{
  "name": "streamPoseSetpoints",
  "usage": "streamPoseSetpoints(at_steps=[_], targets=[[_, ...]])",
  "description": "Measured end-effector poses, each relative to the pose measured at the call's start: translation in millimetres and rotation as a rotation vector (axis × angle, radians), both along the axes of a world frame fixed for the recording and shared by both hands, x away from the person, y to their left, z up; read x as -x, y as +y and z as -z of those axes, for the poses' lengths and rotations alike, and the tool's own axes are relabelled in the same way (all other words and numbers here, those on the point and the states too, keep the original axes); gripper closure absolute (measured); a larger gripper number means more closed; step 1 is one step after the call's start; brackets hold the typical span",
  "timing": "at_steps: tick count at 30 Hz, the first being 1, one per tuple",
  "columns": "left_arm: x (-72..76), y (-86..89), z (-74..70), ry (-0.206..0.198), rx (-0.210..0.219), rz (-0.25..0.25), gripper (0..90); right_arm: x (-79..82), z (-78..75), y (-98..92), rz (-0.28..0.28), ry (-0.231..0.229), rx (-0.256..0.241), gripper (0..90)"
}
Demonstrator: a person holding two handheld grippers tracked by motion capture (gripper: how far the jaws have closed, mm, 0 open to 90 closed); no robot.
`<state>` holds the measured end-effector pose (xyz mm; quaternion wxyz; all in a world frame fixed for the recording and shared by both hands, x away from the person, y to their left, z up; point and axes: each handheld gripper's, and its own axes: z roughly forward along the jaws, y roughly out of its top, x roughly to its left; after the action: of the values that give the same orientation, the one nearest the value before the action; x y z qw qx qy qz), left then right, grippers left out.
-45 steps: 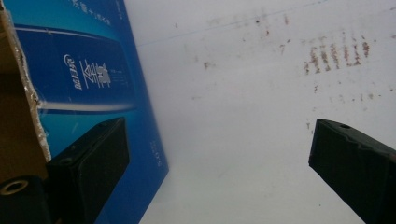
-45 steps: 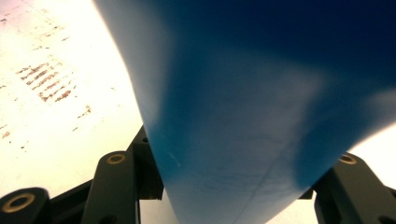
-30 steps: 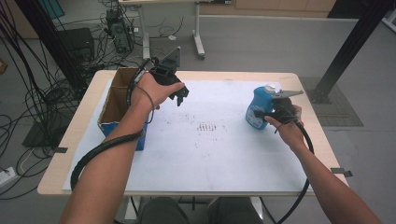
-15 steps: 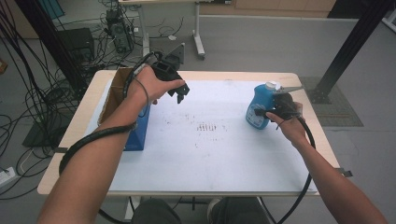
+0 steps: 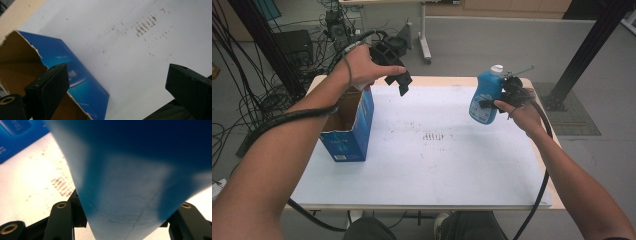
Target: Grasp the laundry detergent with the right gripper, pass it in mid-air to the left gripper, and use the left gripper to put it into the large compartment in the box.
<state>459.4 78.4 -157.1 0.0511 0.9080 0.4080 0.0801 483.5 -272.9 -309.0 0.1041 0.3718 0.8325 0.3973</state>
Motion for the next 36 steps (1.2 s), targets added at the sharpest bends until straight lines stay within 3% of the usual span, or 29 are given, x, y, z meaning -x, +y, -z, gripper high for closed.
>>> streamPoseSetpoints(at_steps=[2,8,11,17,20,21,22,27,36], targets=[[0.5,0.1,-8.2,-0.006,-0.013,0.053,5.5,-2.0,-7.9,7.3,-0.026,-0.001,0.003,44.3],[0.1,2.9,-22.8,-0.015,-0.012,0.115,5.4,-5.7,-28.5,34.6,-0.116,-0.009,0.017,44.2],[0.5,4.9,-31.6,-0.024,-0.011,0.151,5.3,-6.2,-33.0,45.0,-0.151,-0.016,0.016,44.1],[6.1,4.3,-49.4,-0.039,-0.001,0.228,5.2,-5.0,-40.5,83.5,-0.277,-0.041,0.033,44.1],[8.0,2.8,-53.1,-0.045,-0.019,0.252,5.3,-3.7,-40.5,94.2,-0.312,-0.043,0.033,44.1],[9.0,2.3,-54.6,-0.048,-0.023,0.265,5.4,-2.0,-39.7,104.2,-0.352,-0.049,0.034,44.1],[9.8,2.0,-55.9,-0.045,-0.022,0.276,5.4,-2.0,-39.7,104.2,-0.352,-0.049,0.034,44.1],[14.8,0.6,-59.5,-0.033,-0.023,0.326,5.4,3.8,-35.3,132.1,-0.454,-0.061,0.030,44.1],[22.8,-8.6,-51.3,0.001,-0.055,0.388,5.1,15.3,-32.2,167.3,-0.592,-0.099,0.019,44.1]])
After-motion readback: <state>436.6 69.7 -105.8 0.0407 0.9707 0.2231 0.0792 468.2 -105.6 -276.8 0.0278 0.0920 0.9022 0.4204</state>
